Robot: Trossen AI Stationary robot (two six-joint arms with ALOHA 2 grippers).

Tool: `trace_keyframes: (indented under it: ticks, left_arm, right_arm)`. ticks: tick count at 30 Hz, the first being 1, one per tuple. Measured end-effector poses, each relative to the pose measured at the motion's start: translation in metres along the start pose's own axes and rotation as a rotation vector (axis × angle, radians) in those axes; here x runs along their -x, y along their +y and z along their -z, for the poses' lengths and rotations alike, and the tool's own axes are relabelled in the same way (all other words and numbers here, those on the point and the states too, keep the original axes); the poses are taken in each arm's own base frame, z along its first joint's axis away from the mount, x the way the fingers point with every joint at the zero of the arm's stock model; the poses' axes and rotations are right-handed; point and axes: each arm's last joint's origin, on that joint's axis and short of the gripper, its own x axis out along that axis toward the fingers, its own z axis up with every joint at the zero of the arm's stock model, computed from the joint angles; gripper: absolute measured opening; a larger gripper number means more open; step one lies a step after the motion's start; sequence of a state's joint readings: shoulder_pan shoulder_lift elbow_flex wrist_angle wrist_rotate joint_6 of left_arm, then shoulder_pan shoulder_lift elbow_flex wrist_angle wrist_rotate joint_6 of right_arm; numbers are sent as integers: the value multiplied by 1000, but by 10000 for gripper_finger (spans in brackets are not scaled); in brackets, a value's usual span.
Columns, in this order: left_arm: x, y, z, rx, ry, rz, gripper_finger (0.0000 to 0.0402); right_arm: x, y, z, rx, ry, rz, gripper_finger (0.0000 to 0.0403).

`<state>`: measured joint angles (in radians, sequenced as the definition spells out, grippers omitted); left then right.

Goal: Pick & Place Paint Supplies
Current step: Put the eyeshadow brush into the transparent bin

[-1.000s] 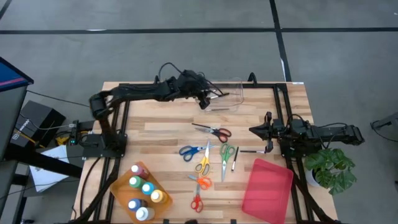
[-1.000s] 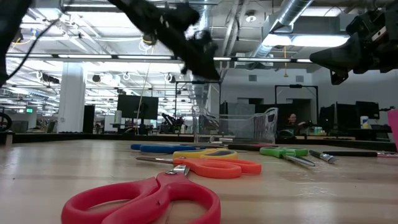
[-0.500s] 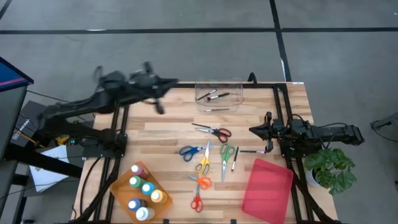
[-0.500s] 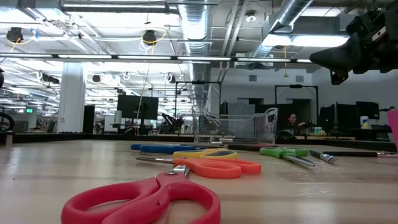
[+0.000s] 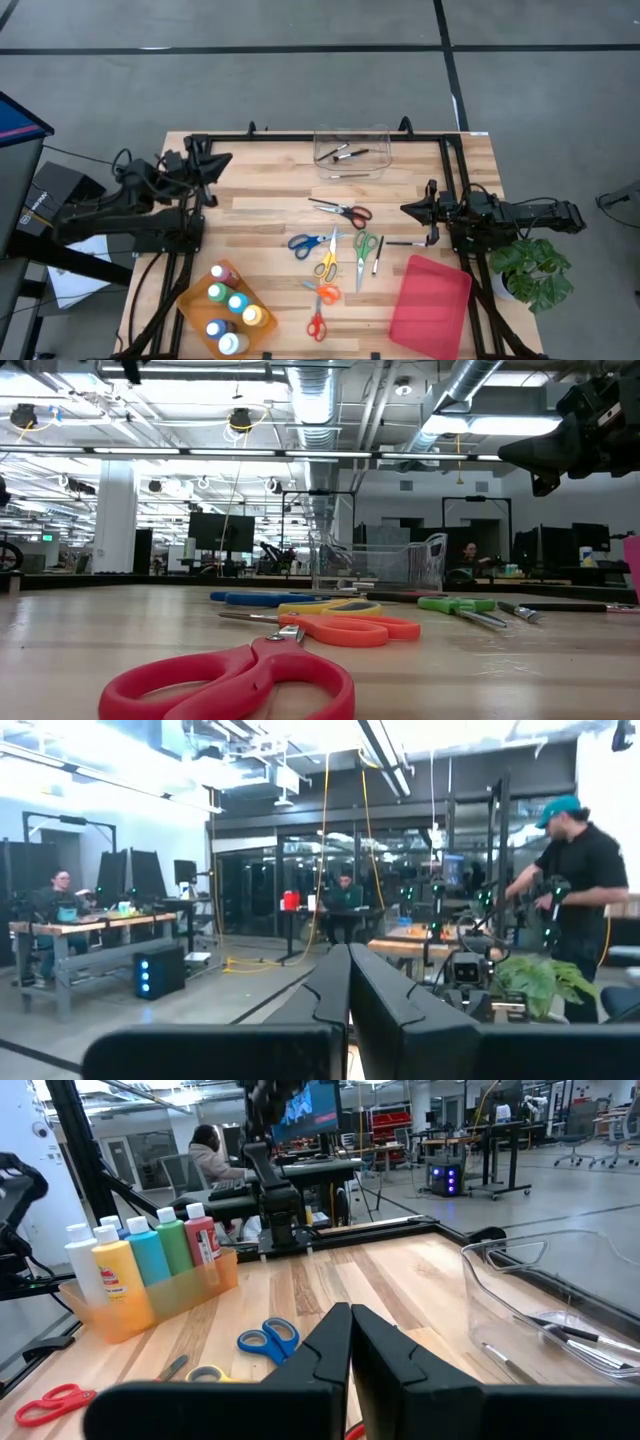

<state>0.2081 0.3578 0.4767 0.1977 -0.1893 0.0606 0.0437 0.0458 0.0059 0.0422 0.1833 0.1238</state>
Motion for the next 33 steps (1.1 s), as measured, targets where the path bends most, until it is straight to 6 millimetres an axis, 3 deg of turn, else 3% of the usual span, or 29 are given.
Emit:
trace_keyframes:
  ticks: [11, 20, 33]
  left_arm:
    - [19, -1, 73, 111, 20, -4, 0]
    - [32, -2, 115, 225, 25, 46, 0]
    - [34, -9, 114, 270, 34, 68, 0]
  right_arm:
    - [0, 0, -1, -1, -8, 0, 8]
    - [0, 0, -1, -2, -10, 0, 8]
    - [0, 0, -1, -28, -11, 0, 8]
